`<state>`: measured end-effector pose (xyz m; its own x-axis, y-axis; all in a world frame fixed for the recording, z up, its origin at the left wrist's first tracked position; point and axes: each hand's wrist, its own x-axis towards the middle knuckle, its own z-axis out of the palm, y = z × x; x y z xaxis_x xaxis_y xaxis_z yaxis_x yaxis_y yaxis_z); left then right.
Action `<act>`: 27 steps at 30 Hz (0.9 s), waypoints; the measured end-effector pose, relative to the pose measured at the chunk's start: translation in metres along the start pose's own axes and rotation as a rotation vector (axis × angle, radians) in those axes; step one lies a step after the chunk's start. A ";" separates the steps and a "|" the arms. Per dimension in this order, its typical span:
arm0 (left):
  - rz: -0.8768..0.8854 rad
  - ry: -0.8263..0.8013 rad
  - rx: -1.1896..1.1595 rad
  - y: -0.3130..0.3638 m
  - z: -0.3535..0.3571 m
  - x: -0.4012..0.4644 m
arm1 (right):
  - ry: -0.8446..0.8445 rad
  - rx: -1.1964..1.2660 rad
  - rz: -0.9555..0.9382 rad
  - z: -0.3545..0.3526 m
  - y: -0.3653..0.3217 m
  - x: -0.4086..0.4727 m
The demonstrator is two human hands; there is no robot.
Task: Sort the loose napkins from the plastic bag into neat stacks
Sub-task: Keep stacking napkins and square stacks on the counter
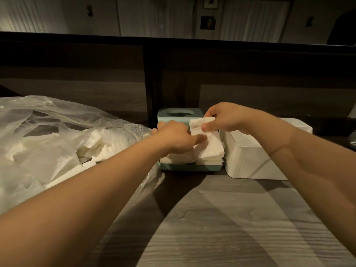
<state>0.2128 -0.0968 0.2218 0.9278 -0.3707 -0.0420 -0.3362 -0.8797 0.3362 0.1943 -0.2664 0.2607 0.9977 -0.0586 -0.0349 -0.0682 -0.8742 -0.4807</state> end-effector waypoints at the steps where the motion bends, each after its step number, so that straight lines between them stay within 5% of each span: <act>1: 0.037 0.050 0.061 -0.003 0.003 -0.002 | -0.005 -0.003 0.008 -0.001 0.000 0.001; 9: 0.206 0.040 -0.032 -0.049 0.037 -0.008 | -0.031 -0.081 0.016 0.002 -0.003 0.001; 15: 0.199 0.100 -0.210 -0.053 0.041 -0.007 | 0.088 -0.519 0.028 0.021 -0.011 -0.006; 20: 0.158 0.151 -0.409 -0.054 0.041 -0.014 | 0.296 -0.362 -0.062 0.027 -0.013 -0.026; 23: 0.144 0.209 -0.446 -0.054 0.041 -0.014 | 0.288 -0.144 -0.049 0.026 -0.017 -0.035; 27: 0.068 0.205 -0.635 -0.056 0.041 -0.014 | 0.245 -0.189 0.019 0.029 -0.026 -0.039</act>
<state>0.2123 -0.0548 0.1649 0.9408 -0.3000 0.1579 -0.2933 -0.4869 0.8227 0.1574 -0.2274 0.2492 0.9687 -0.1702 0.1808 -0.1082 -0.9447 -0.3096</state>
